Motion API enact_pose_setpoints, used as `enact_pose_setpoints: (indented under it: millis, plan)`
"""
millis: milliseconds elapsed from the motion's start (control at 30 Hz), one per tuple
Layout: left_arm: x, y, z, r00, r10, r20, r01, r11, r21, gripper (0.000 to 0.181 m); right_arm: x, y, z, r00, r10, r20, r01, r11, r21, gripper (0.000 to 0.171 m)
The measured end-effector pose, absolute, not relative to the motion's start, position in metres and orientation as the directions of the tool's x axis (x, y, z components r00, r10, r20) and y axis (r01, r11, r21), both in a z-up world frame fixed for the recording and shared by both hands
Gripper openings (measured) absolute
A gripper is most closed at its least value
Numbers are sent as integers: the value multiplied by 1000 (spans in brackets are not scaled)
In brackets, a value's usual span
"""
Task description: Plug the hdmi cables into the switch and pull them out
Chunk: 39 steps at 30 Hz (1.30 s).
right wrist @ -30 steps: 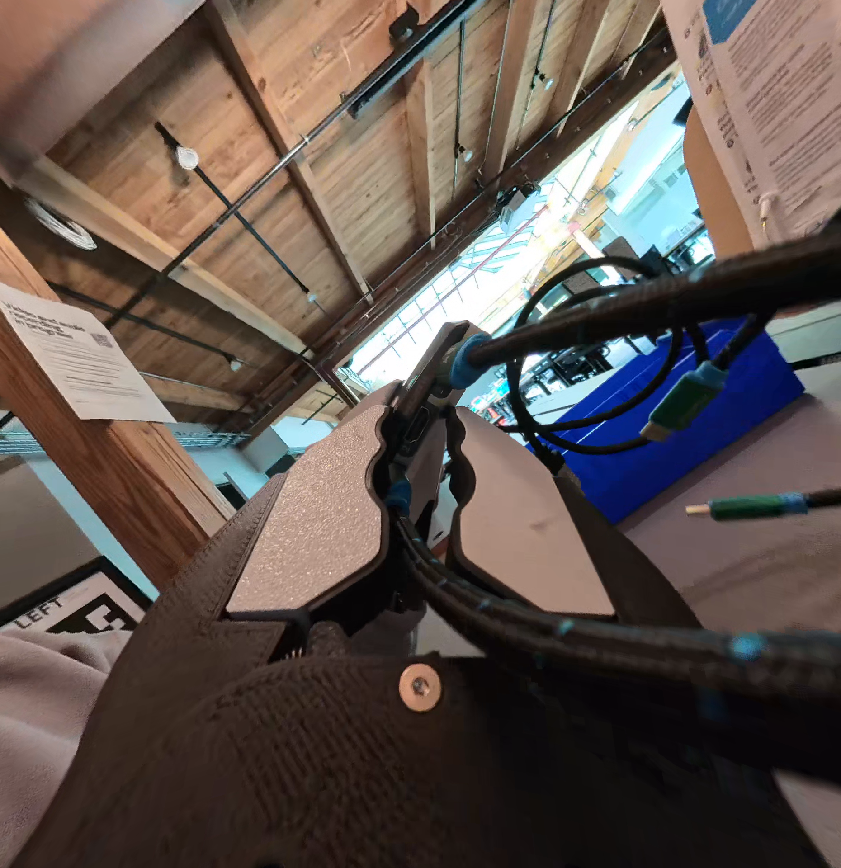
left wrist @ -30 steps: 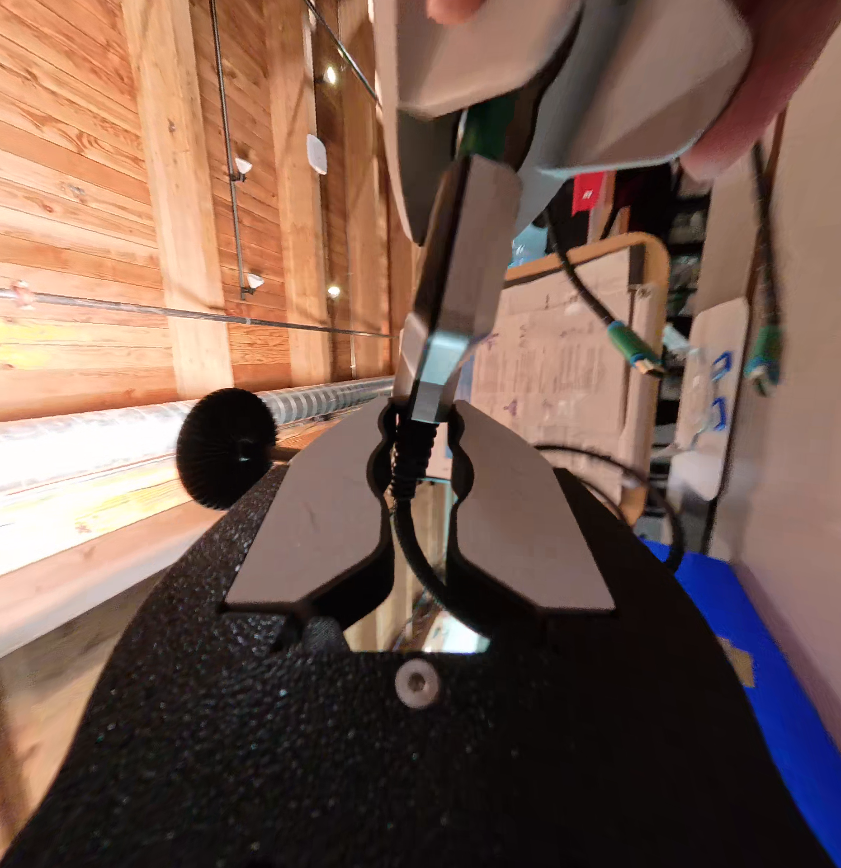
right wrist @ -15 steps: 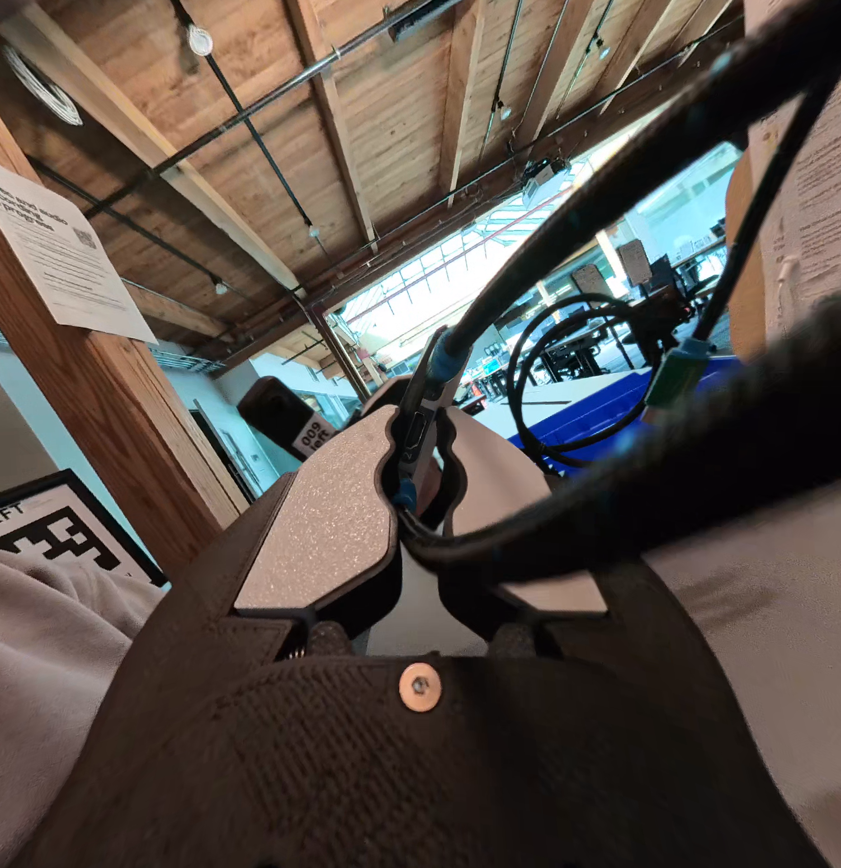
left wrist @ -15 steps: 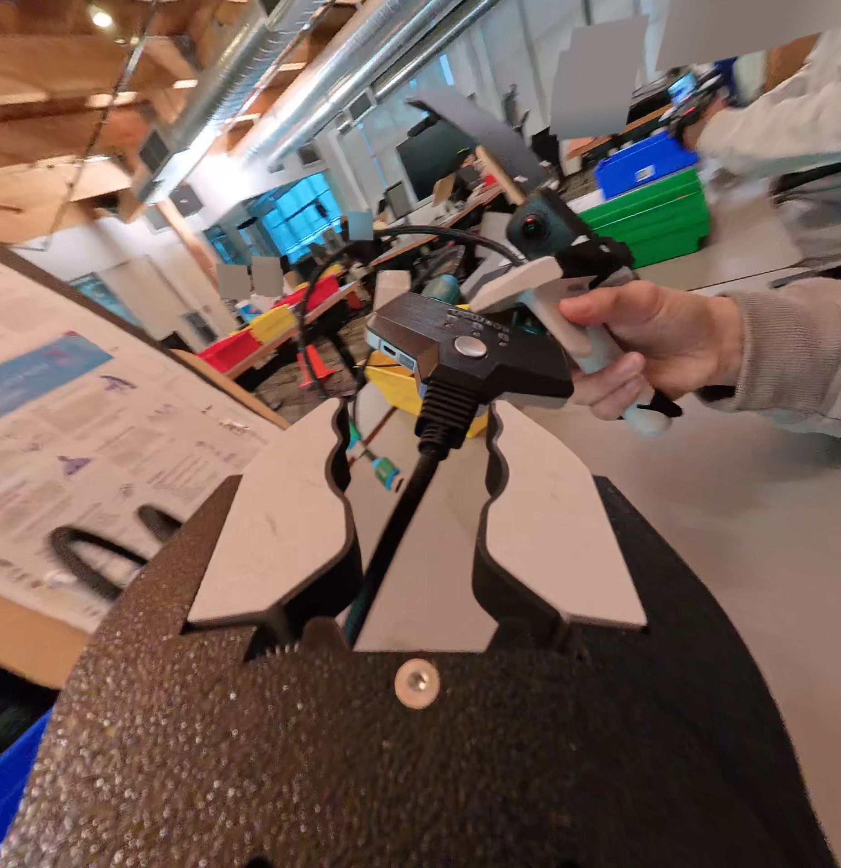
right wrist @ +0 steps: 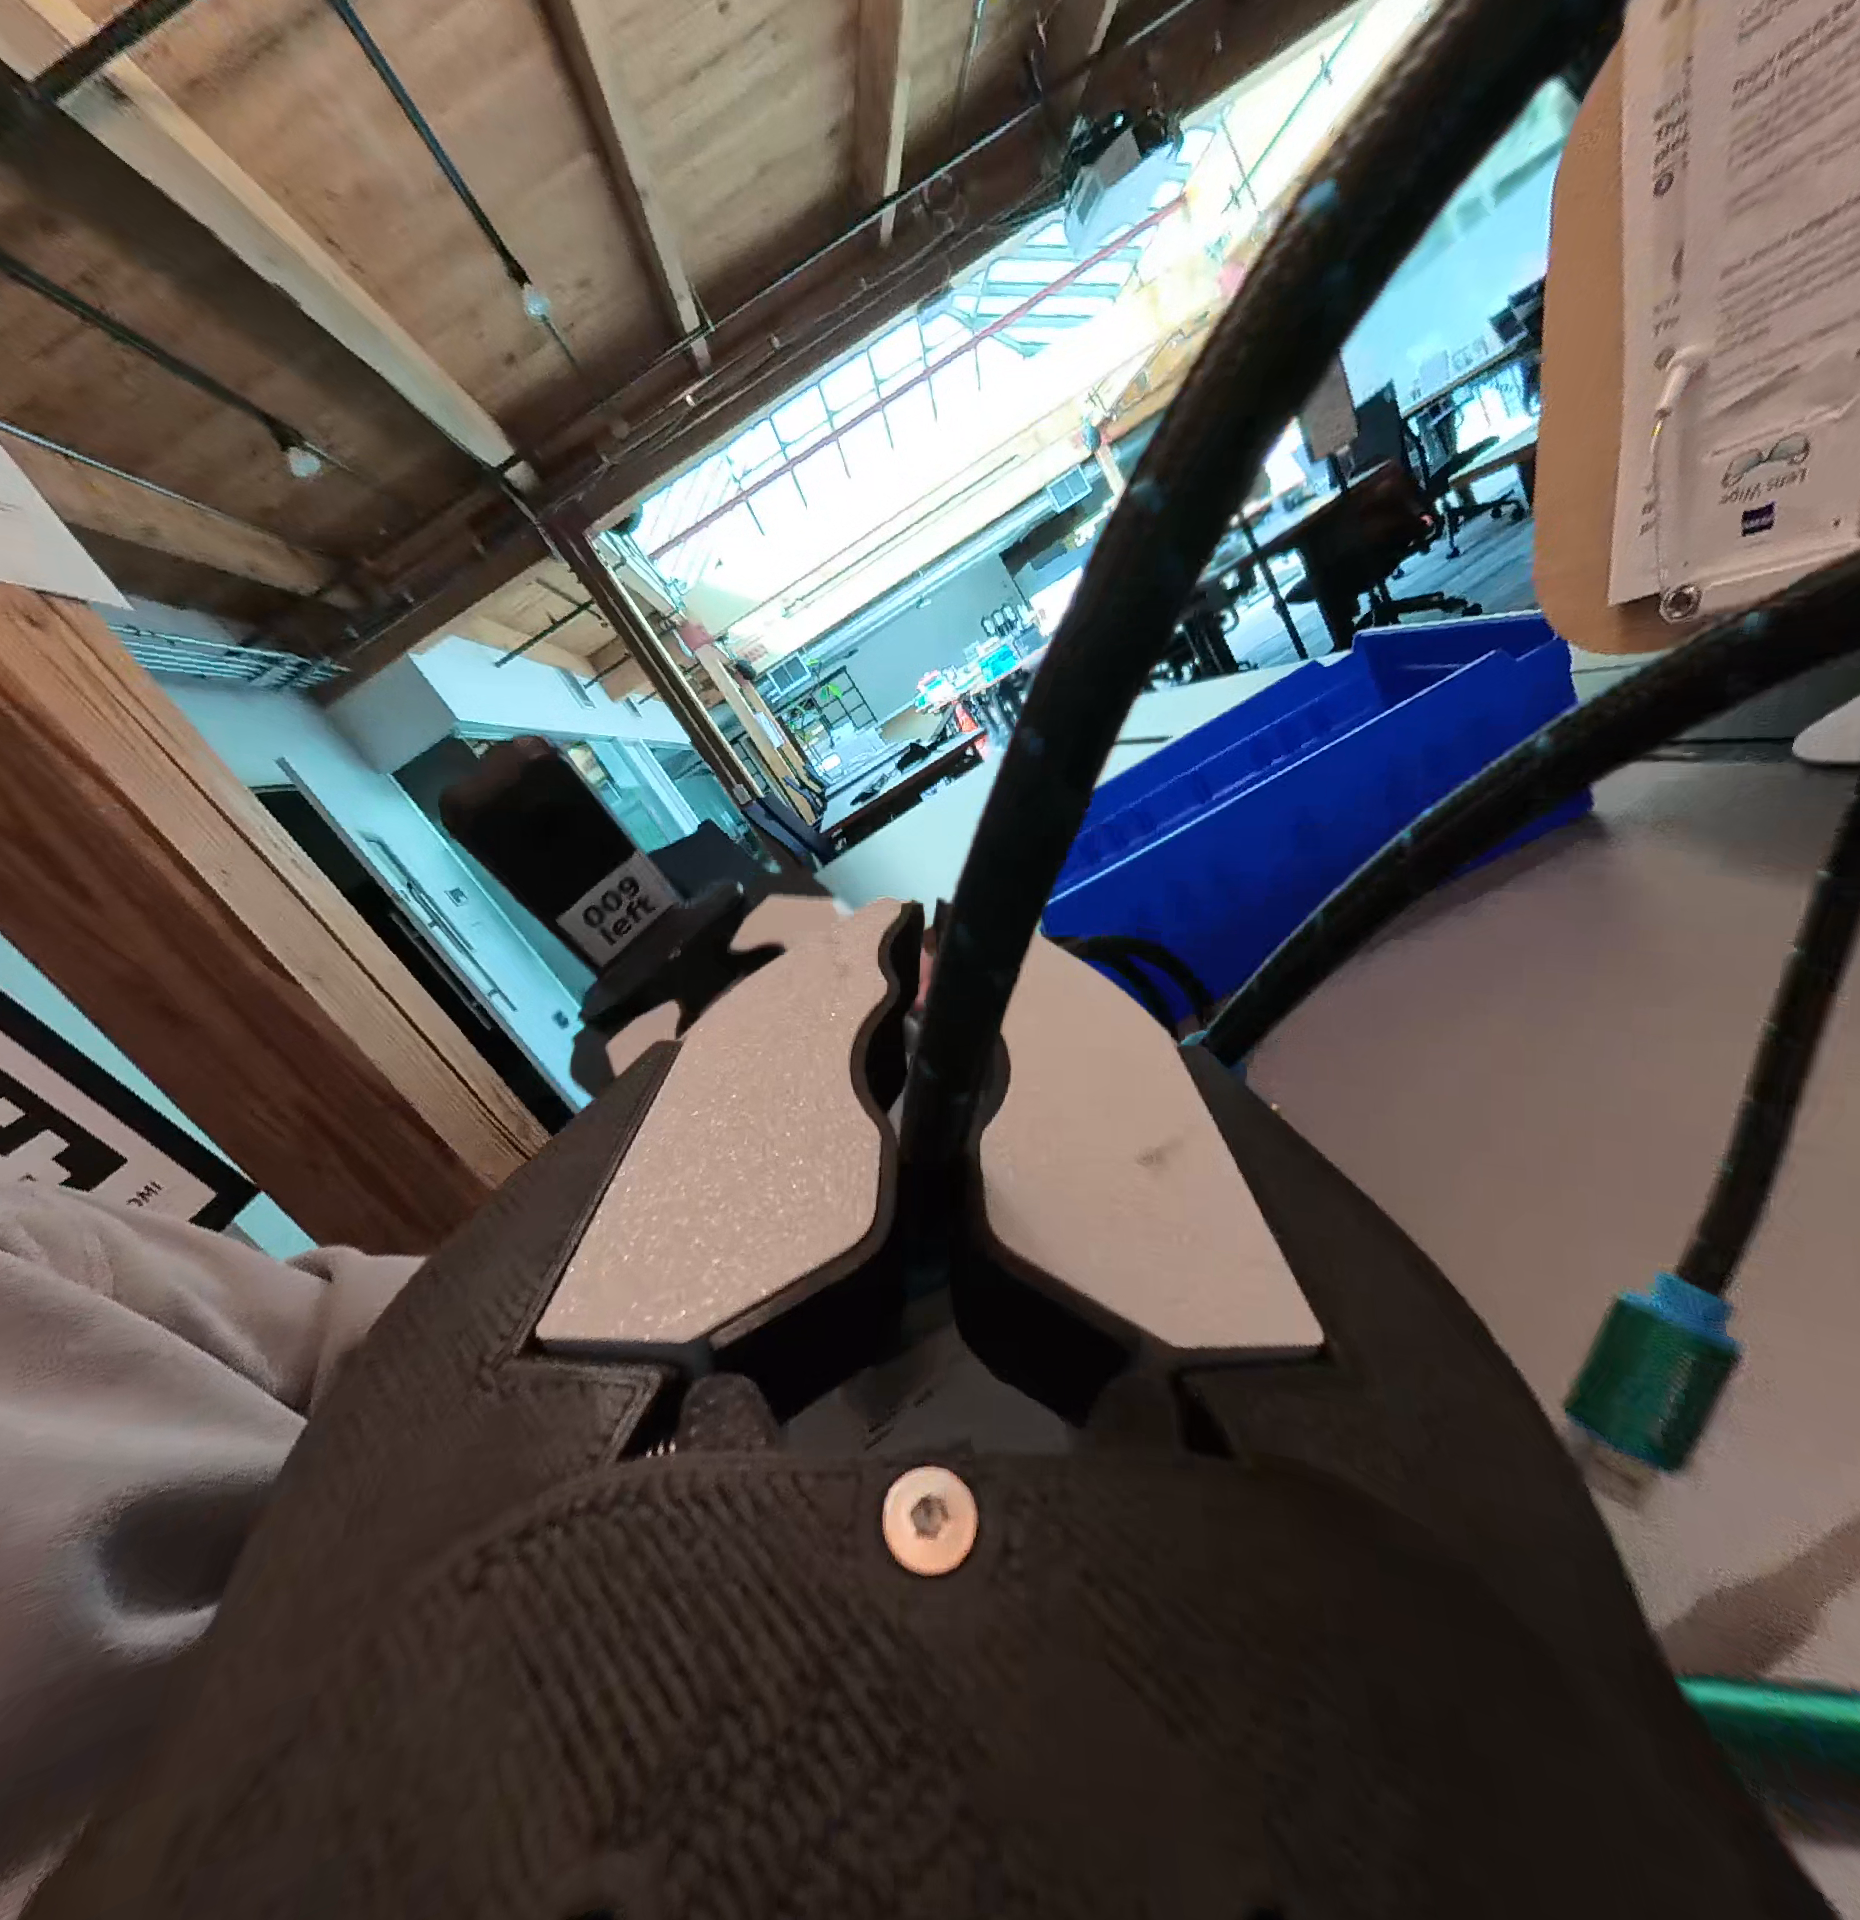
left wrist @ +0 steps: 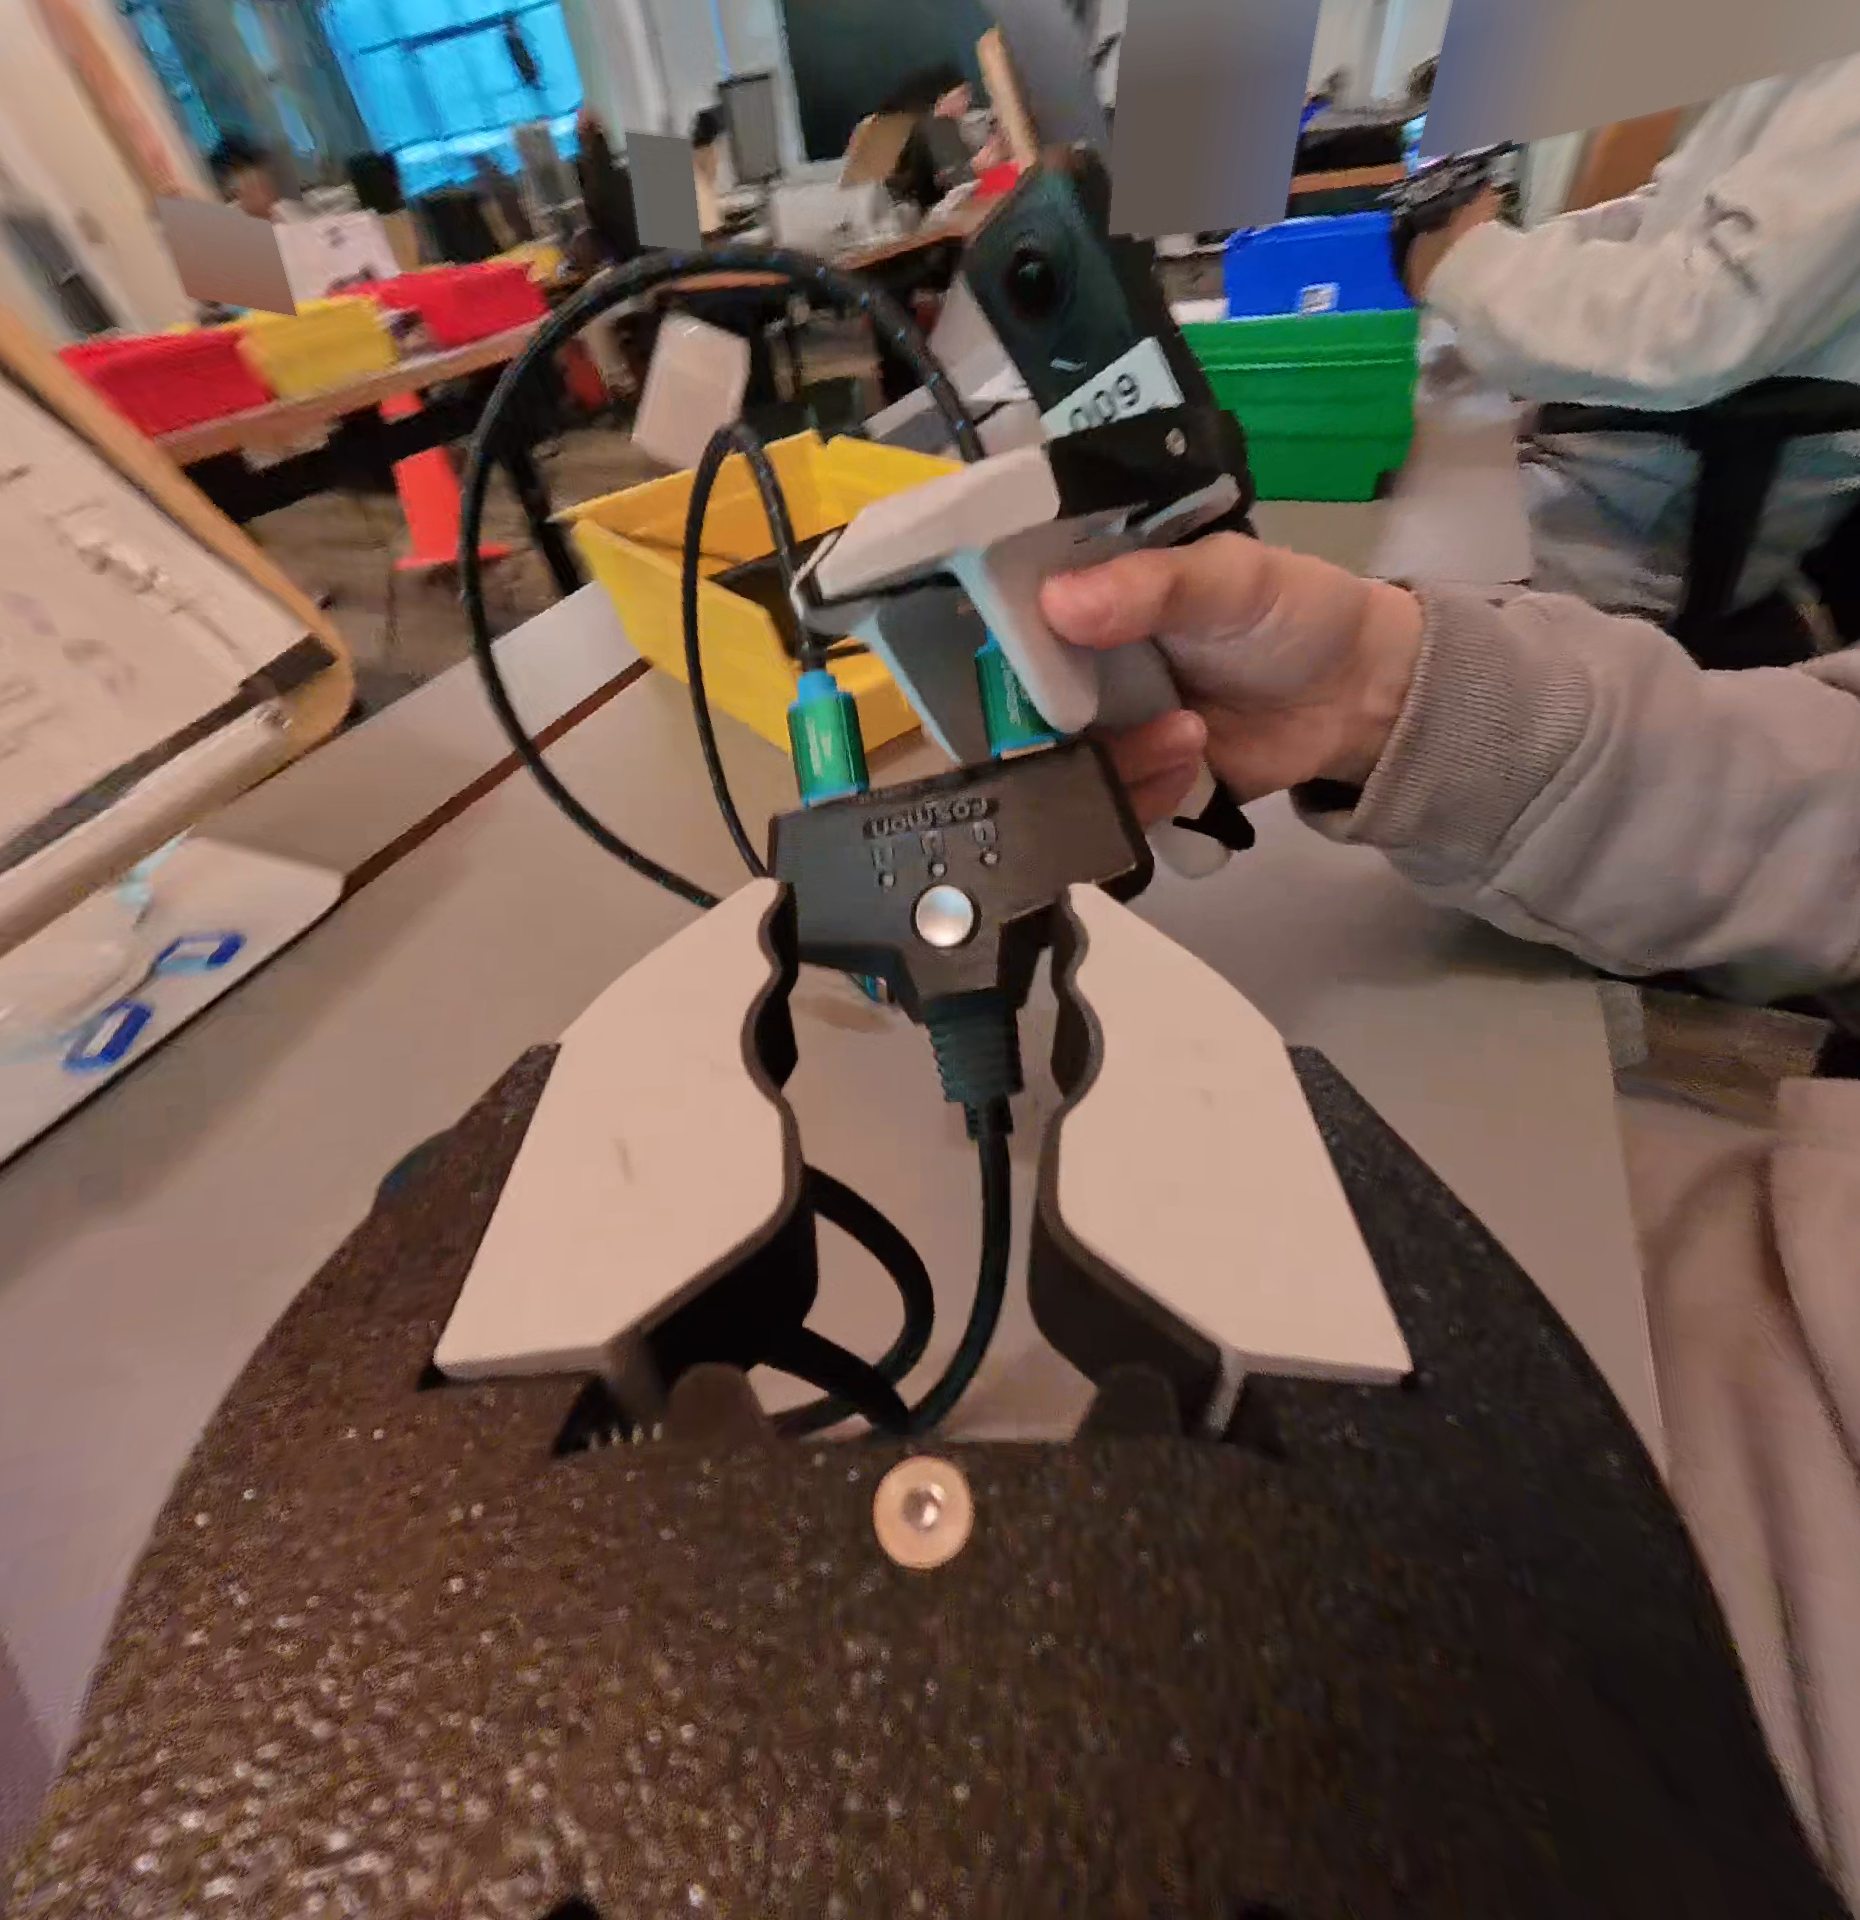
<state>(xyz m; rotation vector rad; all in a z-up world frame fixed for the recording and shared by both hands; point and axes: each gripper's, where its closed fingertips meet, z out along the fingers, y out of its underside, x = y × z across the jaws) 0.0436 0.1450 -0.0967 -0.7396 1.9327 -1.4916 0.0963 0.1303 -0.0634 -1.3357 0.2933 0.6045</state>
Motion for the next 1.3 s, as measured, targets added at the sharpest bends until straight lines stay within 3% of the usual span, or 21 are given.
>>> enact_pose_setpoints:
  millis: [167,267,333,533,600,700,1000,1133,1300]
  plan:
    - [19,120,-99,-567,-794,-219,53,230,-972,39,103,128,-60,796,254,-550,-595,160,-788,4]
    - [25,113,-143,-552,-826,-114,-127,219,-967,68,103,127,-56,798,259,-544,-593,175,-786,4]
    - [35,120,-154,-501,-865,-37,-162,135,-977,68,102,126,-53,807,252,-534,-581,180,-794,4]
    - [53,111,-164,-621,-754,212,-231,-83,-969,53,85,123,-44,823,290,-488,-544,161,-823,4]
    - [55,110,-152,-666,-716,210,-152,-145,-978,36,81,123,-42,824,301,-481,-541,164,-825,4]
    - [59,120,-138,-654,-736,176,-30,-207,-978,33,83,120,-40,812,318,-490,-559,182,-809,4]
    - [63,124,-143,-649,-748,142,-25,-165,-986,30,92,119,-51,812,297,-502,-561,162,-812,6]
    - [64,136,-135,-609,-792,26,71,-87,-994,29,92,118,-74,865,209,-456,-469,13,-883,37]
    - [61,135,-120,-589,-791,-163,163,81,-983,24,75,98,-58,802,369,-470,-506,2,-862,71]
